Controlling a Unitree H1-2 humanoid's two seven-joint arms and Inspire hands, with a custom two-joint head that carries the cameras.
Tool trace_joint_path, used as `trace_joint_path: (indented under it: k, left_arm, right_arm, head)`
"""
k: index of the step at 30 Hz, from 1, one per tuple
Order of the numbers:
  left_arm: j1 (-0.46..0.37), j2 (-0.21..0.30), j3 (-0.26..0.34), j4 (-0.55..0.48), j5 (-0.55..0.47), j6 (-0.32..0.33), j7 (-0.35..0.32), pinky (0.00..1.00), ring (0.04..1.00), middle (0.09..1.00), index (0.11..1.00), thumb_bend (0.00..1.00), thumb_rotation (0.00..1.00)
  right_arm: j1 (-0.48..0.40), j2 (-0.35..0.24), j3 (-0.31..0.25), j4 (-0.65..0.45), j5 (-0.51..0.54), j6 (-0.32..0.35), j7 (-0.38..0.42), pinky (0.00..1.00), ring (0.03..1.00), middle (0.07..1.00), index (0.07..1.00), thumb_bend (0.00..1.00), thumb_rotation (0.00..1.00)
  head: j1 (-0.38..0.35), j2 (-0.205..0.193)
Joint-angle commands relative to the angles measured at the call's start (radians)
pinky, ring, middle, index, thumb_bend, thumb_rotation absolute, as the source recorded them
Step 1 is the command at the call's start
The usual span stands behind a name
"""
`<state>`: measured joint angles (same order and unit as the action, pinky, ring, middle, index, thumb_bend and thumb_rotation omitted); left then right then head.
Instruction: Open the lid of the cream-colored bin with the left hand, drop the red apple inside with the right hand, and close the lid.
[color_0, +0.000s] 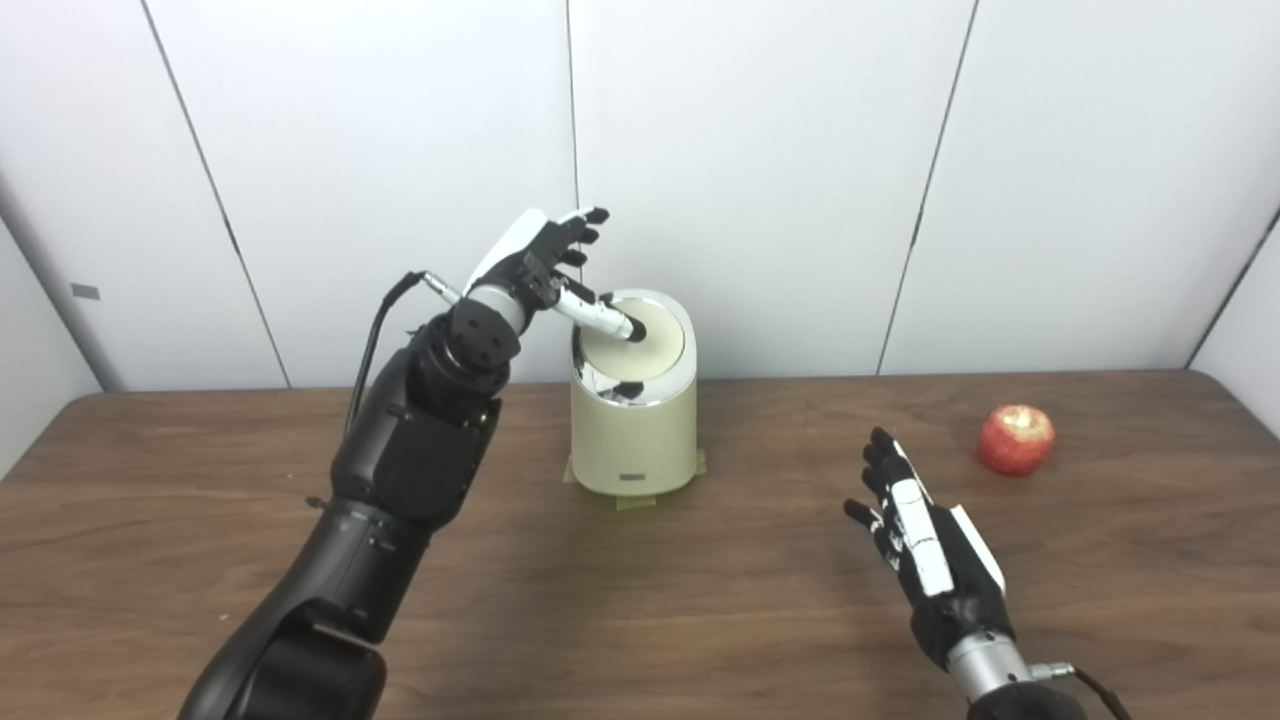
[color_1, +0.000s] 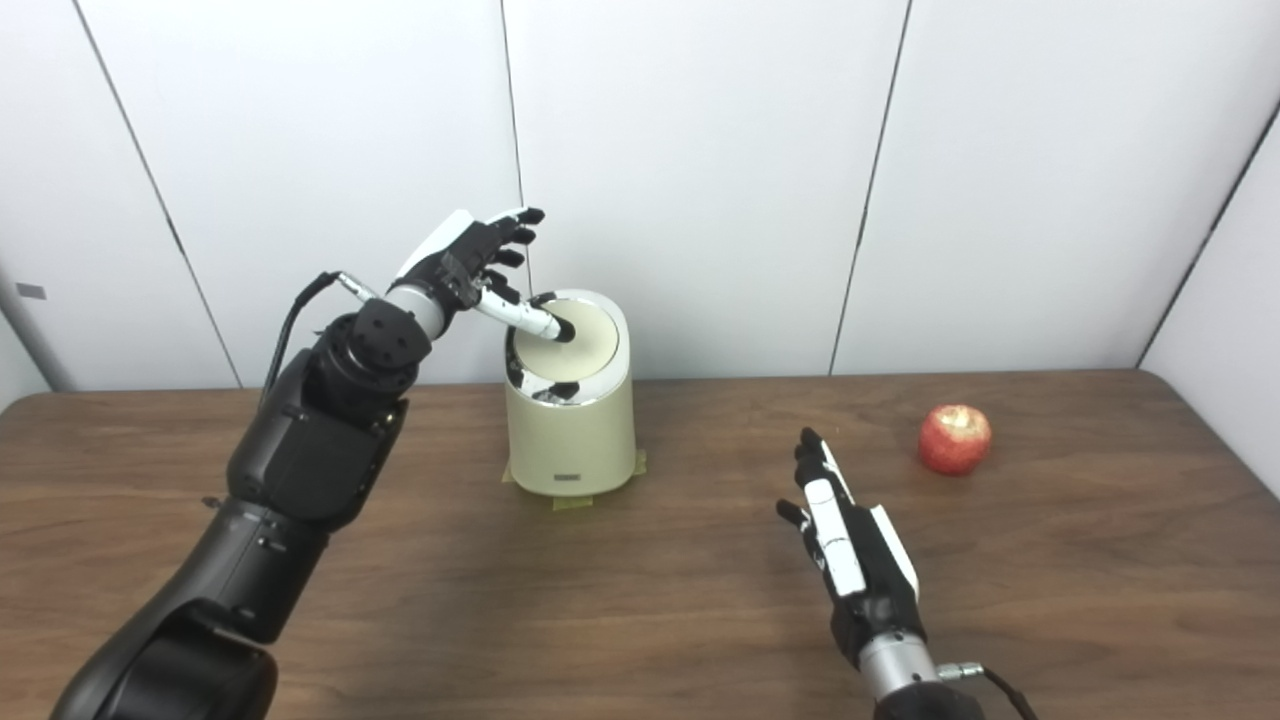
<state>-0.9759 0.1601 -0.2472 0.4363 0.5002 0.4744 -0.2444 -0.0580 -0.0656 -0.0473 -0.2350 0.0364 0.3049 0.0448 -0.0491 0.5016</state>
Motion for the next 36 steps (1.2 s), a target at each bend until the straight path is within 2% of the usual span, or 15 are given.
trace_joint_path:
  k: [1,5,9,14,19,31,36]
  left_arm:
    - [-0.112,0.023,-0.031,-0.002,0.066,-0.005,0.008,0.85,0.931,0.962,0.937,0.83,0.00]
    - [-0.149,0.050,-0.099,0.018,0.119,-0.008,-0.002,0.84,0.928,0.952,0.925,0.83,0.00]
    - [-0.177,0.064,-0.138,0.028,0.143,-0.014,-0.007,0.82,0.925,0.946,0.907,0.83,0.00]
    - [-0.182,0.054,-0.132,0.030,0.137,-0.008,-0.017,0.81,0.920,0.945,0.898,0.82,0.00]
    - [-0.180,0.043,-0.124,0.037,0.127,-0.007,-0.032,0.81,0.909,0.933,0.895,0.85,0.00]
    - [-0.178,0.045,-0.140,0.034,0.144,-0.008,-0.069,0.79,0.907,0.942,0.892,0.86,0.00]
    - [-0.160,0.037,-0.122,0.021,0.118,-0.008,-0.069,0.91,0.957,0.960,0.912,0.86,0.00]
  right_arm:
    - [-0.027,-0.001,0.000,-0.028,0.004,-0.031,-0.002,0.89,1.000,1.000,1.000,0.57,0.97]
    - [-0.029,0.001,0.001,-0.028,0.005,-0.031,-0.001,0.88,0.998,1.000,1.000,0.57,0.97]
    - [-0.032,0.006,-0.001,-0.025,0.008,-0.029,-0.004,0.88,0.997,1.000,1.000,0.58,0.96]
    - [-0.032,0.009,0.002,-0.029,0.002,-0.025,-0.007,0.86,0.989,1.000,1.000,0.58,0.96]
    - [-0.032,0.013,0.007,-0.039,-0.006,-0.013,-0.015,0.84,0.980,1.000,1.000,0.58,0.97]
    - [-0.041,0.015,0.003,-0.034,-0.007,0.007,-0.022,0.84,0.972,1.000,1.000,0.55,0.97]
    - [-0.040,0.017,0.002,-0.032,0.002,0.000,-0.023,0.83,0.973,1.000,1.000,0.55,0.96]
  head:
    - [-0.003,0.003]
    - [-0.005,0.004]
    - [-0.006,0.003]
    - [-0.007,0.003]
    - [-0.008,0.008]
    - [-0.008,0.011]
    - [-0.010,0.015]
